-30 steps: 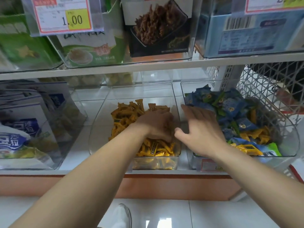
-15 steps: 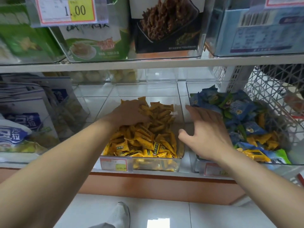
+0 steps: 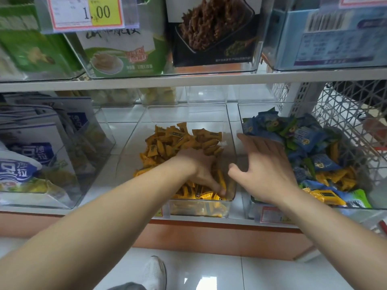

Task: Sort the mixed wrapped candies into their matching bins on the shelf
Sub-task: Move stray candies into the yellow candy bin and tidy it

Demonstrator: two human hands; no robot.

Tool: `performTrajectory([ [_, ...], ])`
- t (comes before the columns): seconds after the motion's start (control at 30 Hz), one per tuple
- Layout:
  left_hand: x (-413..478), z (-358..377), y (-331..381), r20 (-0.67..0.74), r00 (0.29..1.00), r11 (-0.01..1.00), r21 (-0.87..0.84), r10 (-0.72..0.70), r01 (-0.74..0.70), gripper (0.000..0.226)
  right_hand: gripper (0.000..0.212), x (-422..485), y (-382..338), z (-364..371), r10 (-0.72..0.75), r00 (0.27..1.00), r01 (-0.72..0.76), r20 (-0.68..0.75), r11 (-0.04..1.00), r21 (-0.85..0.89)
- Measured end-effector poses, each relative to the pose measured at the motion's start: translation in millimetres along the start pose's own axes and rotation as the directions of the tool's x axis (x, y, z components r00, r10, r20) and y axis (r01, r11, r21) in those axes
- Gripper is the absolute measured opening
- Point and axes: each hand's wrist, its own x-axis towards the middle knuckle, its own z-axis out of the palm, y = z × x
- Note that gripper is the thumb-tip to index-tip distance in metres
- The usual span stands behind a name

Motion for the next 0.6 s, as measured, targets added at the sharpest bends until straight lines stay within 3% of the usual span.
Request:
performTrajectory([
  [0.07,5,-1,-2,0.002,0.998,0.994,0.085,-0.067,0.067,0.126,0.084,0,1,0,0.002,1.0,-0.002,0.0,1.0,0.005],
  [0.13,10,-7,-7,-0.006,0.996,0.995,0.039,-0.094,0.094,0.129,0.084,-1,2,0,0.004,1.0,-0.004,0.006,1.0,0.012],
  [0.27,16,-11,-2,0.17,0.982,0.995,-0.04,-0.078,0.086,0.126,0.084,0,1,1,0.003,1.0,-0.003,0.004,1.0,0.016],
  [0.33,18,-7,0,0.141,0.989,0.994,-0.1,-0.036,0.05,0.124,0.084,0,1,-1,0.0,1.0,0.0,0.01,1.0,0.019],
  [0.43,16,2,-6,0.065,0.998,0.972,-0.234,0.025,-0.009,0.114,0.083,0,3,-3,-0.014,1.0,0.014,0.021,1.0,0.022],
  [0.6,9,10,-21,0.036,0.988,0.853,-0.509,0.152,-0.112,0.082,0.078,0,3,-5,-0.015,0.999,0.014,0.032,0.999,0.048],
])
